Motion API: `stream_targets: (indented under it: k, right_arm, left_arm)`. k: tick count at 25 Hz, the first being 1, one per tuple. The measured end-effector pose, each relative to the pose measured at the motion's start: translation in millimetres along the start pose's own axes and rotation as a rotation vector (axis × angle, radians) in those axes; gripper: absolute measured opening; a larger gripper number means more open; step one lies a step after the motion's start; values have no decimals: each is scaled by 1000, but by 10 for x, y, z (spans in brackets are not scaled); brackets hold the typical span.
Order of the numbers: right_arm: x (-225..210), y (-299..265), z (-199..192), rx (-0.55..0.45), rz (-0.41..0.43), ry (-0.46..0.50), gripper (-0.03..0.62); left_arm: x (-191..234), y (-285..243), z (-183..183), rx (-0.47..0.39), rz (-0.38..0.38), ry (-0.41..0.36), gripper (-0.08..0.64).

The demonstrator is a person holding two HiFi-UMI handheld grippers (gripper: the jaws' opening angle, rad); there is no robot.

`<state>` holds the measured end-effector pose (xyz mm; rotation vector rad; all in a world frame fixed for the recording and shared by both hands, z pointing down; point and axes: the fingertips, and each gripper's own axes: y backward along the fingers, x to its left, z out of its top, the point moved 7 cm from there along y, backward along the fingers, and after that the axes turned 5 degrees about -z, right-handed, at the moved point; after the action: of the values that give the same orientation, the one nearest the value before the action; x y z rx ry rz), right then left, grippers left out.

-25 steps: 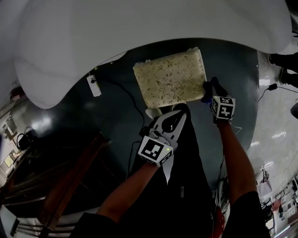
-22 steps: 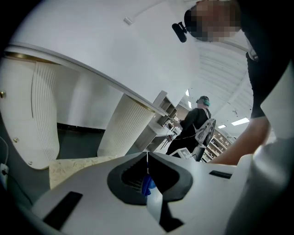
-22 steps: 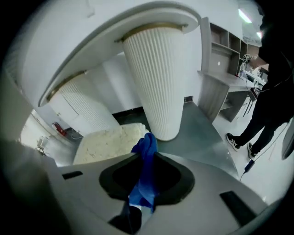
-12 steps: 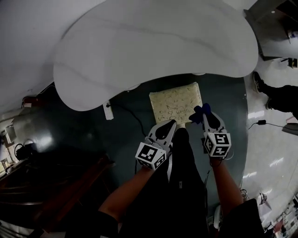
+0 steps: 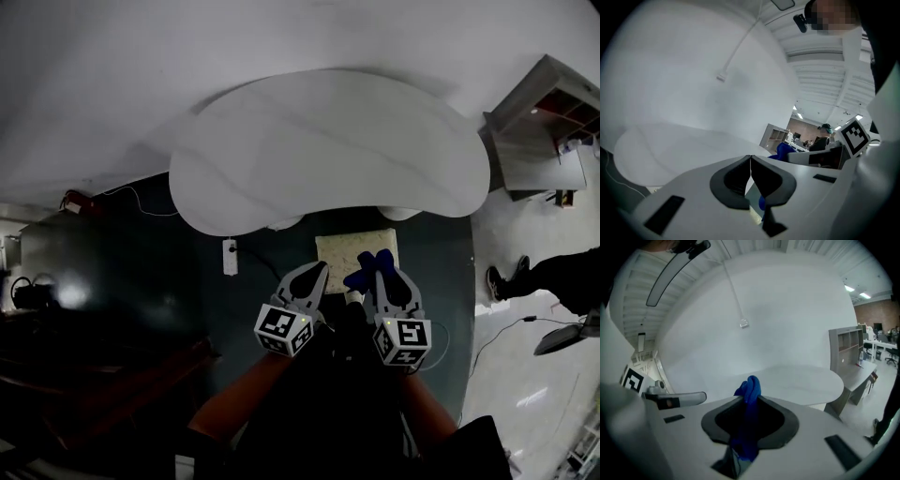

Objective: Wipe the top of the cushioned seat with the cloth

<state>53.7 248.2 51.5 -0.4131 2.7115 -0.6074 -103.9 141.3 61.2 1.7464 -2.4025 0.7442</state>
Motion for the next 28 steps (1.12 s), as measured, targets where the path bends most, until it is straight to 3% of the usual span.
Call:
stream_targets:
  k: [5, 14, 21, 28]
  right_arm:
    - [525, 193, 443, -103, 100, 26, 98]
    - [1044, 425, 1023, -216, 156, 228, 94]
    - [1260, 492, 1090, -245, 149, 233, 94]
    - [1410, 546, 1093, -265, 157, 259, 94]
  left_arm:
    - [-193, 393, 517, -92, 64, -51, 17]
    - [-267, 750, 1064, -283, 120, -51, 17]
    - [-320, 934, 1186, -349, 143, -102, 17]
    - [-327, 1052, 1251, -386, 163, -101, 18]
